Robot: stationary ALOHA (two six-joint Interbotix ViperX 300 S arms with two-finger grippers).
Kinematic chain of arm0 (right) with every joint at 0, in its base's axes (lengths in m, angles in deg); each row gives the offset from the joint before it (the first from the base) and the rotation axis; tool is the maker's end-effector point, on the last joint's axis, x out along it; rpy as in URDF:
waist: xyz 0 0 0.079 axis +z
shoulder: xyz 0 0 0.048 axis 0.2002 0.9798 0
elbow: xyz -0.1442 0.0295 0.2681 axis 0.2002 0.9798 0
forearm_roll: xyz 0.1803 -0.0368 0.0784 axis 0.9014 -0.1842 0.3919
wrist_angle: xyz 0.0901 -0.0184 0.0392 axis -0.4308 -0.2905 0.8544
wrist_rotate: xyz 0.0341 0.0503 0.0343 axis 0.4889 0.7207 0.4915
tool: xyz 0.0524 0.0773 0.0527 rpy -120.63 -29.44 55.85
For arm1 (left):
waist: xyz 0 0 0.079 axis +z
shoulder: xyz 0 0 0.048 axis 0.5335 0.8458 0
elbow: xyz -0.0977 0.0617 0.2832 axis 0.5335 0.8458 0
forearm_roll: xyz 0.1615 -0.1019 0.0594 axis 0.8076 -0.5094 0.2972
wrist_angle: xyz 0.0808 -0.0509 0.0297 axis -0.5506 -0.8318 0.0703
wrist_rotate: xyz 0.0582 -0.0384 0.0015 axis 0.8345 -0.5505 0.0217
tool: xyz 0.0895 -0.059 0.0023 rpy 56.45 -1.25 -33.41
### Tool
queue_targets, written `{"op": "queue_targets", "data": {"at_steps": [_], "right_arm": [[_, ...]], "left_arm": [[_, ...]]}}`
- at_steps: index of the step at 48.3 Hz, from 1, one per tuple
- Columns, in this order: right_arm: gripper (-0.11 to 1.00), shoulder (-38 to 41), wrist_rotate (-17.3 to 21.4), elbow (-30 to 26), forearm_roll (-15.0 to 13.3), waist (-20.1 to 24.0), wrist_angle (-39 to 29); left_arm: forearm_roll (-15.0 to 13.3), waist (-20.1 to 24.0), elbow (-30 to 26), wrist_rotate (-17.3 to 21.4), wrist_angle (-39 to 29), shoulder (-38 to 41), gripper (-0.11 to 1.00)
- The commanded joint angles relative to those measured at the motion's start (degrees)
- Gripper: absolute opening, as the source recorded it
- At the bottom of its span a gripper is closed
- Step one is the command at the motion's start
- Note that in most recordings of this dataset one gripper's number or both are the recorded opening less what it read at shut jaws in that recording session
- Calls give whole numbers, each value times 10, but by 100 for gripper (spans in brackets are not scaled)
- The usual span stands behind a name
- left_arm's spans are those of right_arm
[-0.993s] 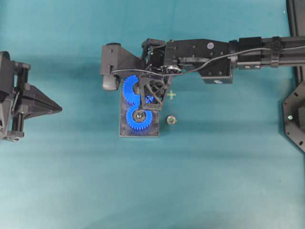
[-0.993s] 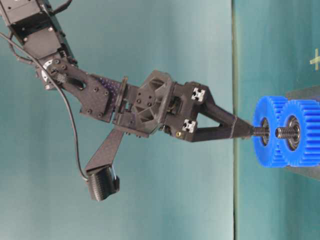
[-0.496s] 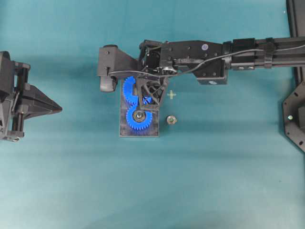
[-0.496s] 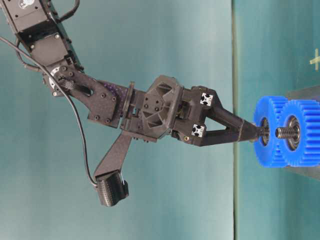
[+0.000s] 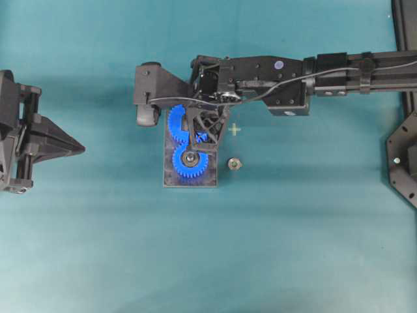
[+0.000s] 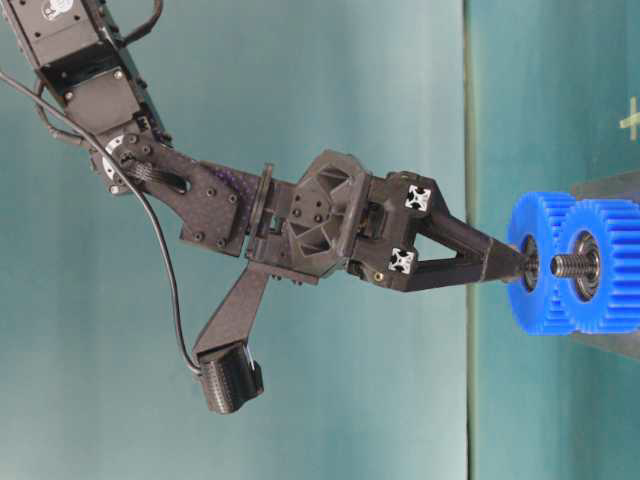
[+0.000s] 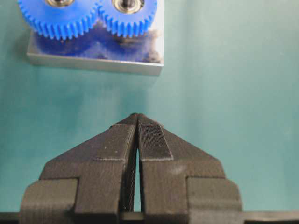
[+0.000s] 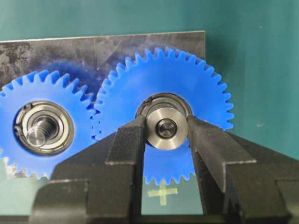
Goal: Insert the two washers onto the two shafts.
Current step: 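Lower the washer onto the upper shaft and open the right gripper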
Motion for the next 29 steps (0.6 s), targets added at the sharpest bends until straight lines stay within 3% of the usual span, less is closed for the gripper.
{"op": "queue_targets", "data": {"at_steps": [1,5,9,19,29], "right_arm": [[45,-11,11,-12,3,4,-4],[69,-11,25,-15,3,4,-4],[81,-14,40,-18,2,0,-4],[80,-44,61,-7,2,-8,-15],[80,-107,93,60,2,-6,-17]], "left_arm": [[2,1,-6,-1,4,2,0],[1,1,-5,-2,4,2,0],[2,1,-5,-2,4,2,0],[1,1,-6,-2,4,2,0],[1,1,-9,-2,4,2,0]]}}
